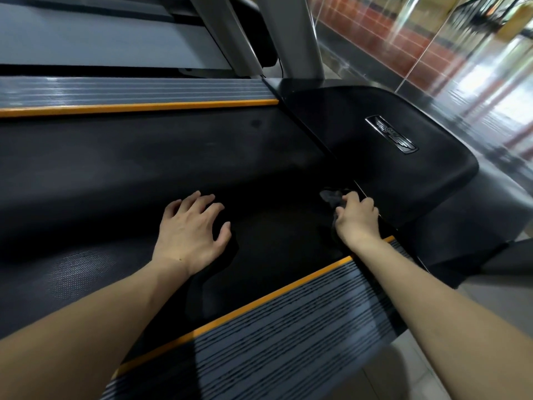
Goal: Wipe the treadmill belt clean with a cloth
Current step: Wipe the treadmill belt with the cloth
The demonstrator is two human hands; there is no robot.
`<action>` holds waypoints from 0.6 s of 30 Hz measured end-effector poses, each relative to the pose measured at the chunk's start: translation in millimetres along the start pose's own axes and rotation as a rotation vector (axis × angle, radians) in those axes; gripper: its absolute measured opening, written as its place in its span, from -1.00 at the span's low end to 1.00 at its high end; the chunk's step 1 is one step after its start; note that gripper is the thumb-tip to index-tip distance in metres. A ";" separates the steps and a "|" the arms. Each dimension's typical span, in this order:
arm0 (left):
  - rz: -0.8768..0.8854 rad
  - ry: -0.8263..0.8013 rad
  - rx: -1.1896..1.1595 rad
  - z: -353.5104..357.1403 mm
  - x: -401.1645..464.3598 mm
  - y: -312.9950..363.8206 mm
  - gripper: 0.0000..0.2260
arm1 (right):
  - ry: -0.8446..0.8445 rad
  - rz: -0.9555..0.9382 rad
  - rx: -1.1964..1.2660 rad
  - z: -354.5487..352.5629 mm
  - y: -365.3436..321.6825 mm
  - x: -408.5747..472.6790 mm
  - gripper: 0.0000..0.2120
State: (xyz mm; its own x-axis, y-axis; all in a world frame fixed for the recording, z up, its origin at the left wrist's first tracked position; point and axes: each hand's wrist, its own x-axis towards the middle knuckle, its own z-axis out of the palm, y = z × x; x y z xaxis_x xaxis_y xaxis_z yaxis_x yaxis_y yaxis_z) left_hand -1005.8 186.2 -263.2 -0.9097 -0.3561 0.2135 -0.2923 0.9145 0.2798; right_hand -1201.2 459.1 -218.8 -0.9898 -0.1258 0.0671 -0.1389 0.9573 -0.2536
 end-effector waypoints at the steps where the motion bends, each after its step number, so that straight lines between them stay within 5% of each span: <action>1: 0.000 -0.002 0.005 -0.2 0.5 0.2 -0.52 | -0.012 -0.006 0.025 0.2 -5.5 -5.7 -0.70; 12: -0.065 -0.048 -0.050 -15.7 -11.5 -7.3 -0.62 | -0.087 -0.294 0.113 24.2 -101.1 -122.5 -0.69; 18: -0.095 -0.107 0.006 -38.0 -35.5 -41.1 -0.56 | 0.013 -0.351 0.145 31.1 -112.3 -126.7 -0.72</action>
State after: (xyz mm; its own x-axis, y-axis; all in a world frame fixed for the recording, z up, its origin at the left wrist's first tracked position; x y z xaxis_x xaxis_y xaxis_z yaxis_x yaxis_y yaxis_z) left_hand -950.2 154.0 -246.7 -0.9039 -0.4192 0.0855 -0.3804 0.8789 0.2879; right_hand -1061.1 359.5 -228.9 -0.8809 -0.4351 0.1861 -0.4733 0.8095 -0.3474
